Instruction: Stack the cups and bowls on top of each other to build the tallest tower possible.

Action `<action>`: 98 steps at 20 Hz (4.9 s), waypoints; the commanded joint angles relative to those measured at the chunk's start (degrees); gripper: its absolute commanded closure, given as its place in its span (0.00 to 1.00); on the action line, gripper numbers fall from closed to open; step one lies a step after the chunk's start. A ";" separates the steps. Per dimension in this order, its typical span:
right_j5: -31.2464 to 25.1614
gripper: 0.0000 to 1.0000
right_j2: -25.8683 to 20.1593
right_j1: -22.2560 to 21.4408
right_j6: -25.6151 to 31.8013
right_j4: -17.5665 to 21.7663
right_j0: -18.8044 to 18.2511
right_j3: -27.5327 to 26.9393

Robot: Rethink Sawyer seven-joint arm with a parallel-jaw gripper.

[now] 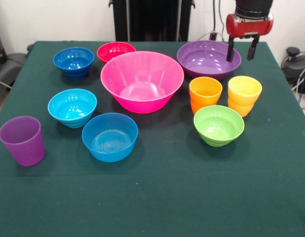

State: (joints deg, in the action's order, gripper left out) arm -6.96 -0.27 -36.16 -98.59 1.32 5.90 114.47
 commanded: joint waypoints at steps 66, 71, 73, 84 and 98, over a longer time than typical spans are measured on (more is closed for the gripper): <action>6.87 0.00 -1.19 9.74 -14.05 0.60 4.70 -1.15; 7.17 0.00 -1.22 10.04 -13.95 0.55 4.72 -1.33; 7.64 0.00 -1.54 10.28 -13.91 0.70 4.39 -1.29; 8.36 0.00 -1.93 10.17 -13.36 1.57 3.47 -1.09; 8.20 0.00 -1.68 10.04 -13.23 1.55 3.61 -1.34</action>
State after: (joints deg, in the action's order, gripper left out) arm -2.50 0.59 -27.05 -104.69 1.27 10.28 116.54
